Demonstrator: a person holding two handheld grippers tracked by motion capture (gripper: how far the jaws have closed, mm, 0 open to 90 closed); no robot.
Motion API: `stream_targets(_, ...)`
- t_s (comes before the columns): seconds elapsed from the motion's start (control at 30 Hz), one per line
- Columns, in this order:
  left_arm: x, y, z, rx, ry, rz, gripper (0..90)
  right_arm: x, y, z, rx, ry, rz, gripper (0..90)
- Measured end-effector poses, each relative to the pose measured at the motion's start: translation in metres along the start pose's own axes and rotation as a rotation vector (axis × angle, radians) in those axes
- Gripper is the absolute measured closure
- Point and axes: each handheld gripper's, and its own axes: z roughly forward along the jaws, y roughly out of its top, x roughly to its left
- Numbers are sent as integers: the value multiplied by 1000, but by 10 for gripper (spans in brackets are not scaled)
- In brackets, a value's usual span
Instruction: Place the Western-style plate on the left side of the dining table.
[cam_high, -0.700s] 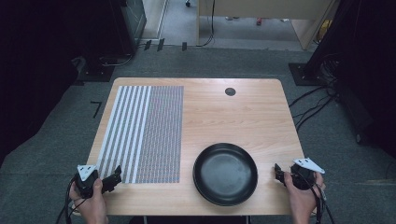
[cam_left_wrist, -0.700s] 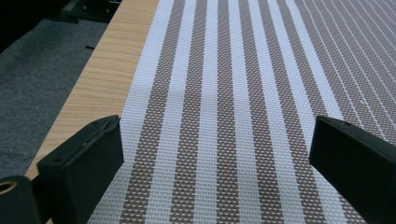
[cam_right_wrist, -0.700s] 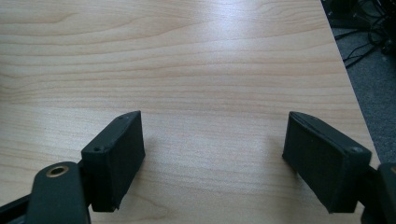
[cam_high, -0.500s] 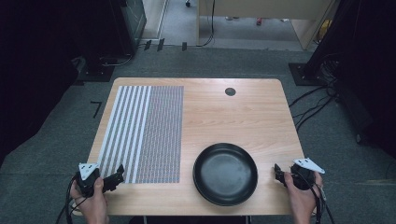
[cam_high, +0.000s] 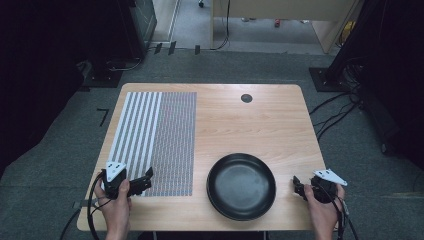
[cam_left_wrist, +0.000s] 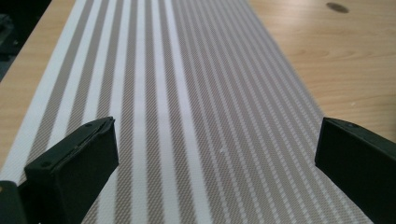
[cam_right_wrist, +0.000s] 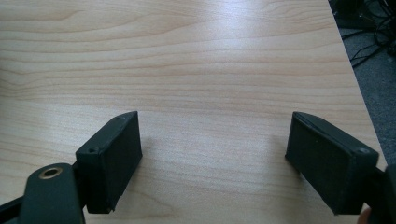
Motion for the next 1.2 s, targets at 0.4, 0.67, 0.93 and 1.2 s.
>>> stream_targets(0.4,-53,22,13,-25,-126,71,0,0,0,0,0,0,0,172)
stream_targets(0.67,-67,18,11,-18,-190,75,0,2,0,-1,0,14,-19,173)
stream_targets(0.93,-90,15,9,5,-260,118,0,2,0,-1,2,10,-10,168)
stream_targets(1.2,-92,12,9,16,-288,99,0,10,8,-10,-58,19,42,176)
